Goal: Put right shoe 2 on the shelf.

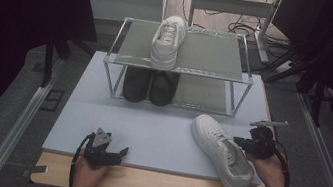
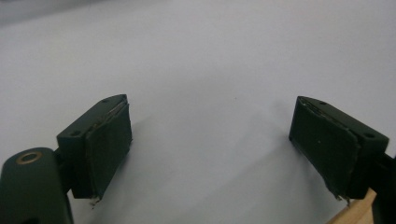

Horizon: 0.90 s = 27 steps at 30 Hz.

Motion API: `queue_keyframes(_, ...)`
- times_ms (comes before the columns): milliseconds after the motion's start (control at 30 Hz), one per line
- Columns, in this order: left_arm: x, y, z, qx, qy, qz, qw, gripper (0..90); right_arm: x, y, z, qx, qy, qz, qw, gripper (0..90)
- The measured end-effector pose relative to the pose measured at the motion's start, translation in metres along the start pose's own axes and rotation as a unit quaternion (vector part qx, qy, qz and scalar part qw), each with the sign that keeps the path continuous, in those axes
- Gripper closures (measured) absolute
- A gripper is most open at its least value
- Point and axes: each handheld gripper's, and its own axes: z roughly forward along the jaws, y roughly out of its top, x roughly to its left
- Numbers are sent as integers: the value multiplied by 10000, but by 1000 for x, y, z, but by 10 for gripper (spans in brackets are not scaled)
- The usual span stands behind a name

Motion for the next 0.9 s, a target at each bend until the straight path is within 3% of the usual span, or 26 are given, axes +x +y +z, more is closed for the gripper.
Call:
queue_keyframes(533, 0, 0, 0, 1, -3, 1, 10000, 127, 43, 10, 25, -20, 548, -314, 9980, 900)
queue_keyframes(733, 0, 0, 0, 1, -3, 2, 10000, 128, 55, 15, 34, 15, 555, -444, 9975, 900)
queue_keyframes(900, 0, 0, 0, 0, -2, 2, 10000, 127, 52, 14, 29, -72, 530, -473, 9974, 865)
